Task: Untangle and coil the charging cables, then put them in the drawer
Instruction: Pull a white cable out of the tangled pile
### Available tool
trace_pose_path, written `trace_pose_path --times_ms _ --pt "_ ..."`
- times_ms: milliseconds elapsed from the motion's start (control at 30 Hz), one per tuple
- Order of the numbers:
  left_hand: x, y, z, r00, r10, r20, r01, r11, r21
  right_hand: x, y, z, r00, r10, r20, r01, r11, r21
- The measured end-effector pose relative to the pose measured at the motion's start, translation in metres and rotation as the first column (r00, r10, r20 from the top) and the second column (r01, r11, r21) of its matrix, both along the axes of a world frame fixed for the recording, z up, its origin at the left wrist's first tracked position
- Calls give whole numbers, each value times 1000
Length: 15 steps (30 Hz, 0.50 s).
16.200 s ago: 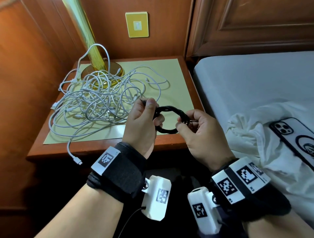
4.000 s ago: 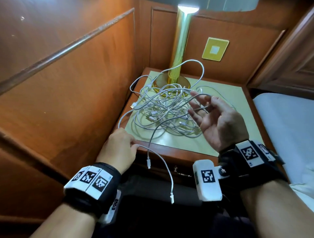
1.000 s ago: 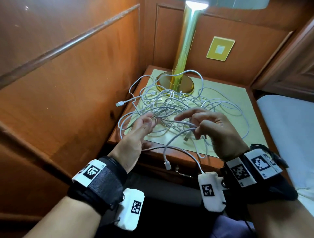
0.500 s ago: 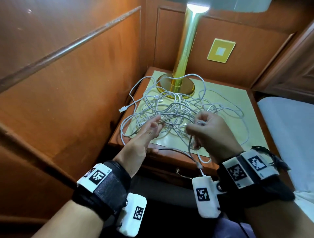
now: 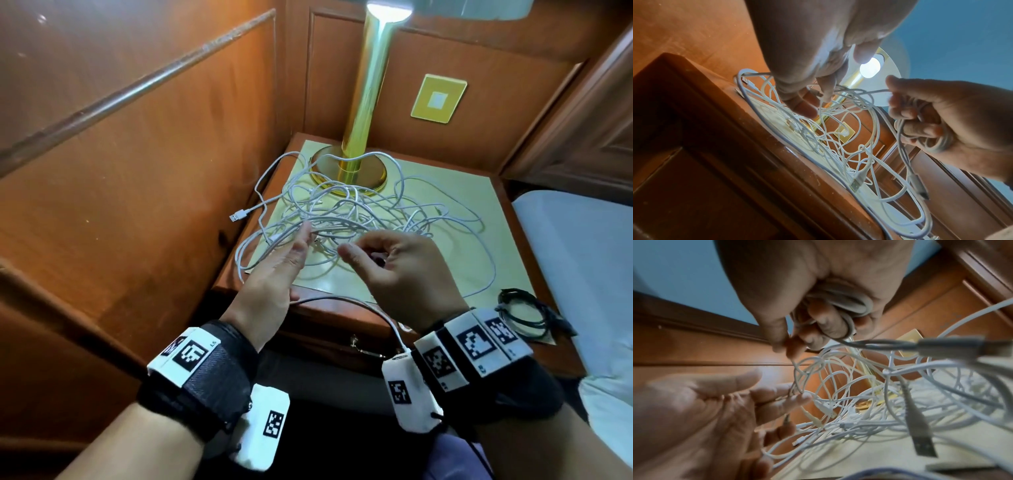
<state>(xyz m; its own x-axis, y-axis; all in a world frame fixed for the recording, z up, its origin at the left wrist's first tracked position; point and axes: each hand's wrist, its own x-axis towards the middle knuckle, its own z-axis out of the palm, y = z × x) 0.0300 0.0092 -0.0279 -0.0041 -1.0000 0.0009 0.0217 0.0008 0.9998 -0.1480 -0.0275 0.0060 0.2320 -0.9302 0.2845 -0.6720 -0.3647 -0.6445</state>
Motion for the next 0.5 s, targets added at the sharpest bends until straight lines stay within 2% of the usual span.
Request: trace_pose_path --times_ms 133,267,400,500 --pt "-2 -4 2 999 36 32 -36 999 11 -1 3 0 976 -10 218 23 998 -59" --pt "16 -15 -11 986 107 130 -112 993 36 -8 1 7 891 -43 451 37 999 21" --pt "25 -18 -23 932 92 350 -76 995 -59 -14 -6 3 873 -74 483 33 995 93" --pt "16 -16 -25 886 141 442 -95 987 -126 -12 -9 4 876 -66 478 29 996 84"
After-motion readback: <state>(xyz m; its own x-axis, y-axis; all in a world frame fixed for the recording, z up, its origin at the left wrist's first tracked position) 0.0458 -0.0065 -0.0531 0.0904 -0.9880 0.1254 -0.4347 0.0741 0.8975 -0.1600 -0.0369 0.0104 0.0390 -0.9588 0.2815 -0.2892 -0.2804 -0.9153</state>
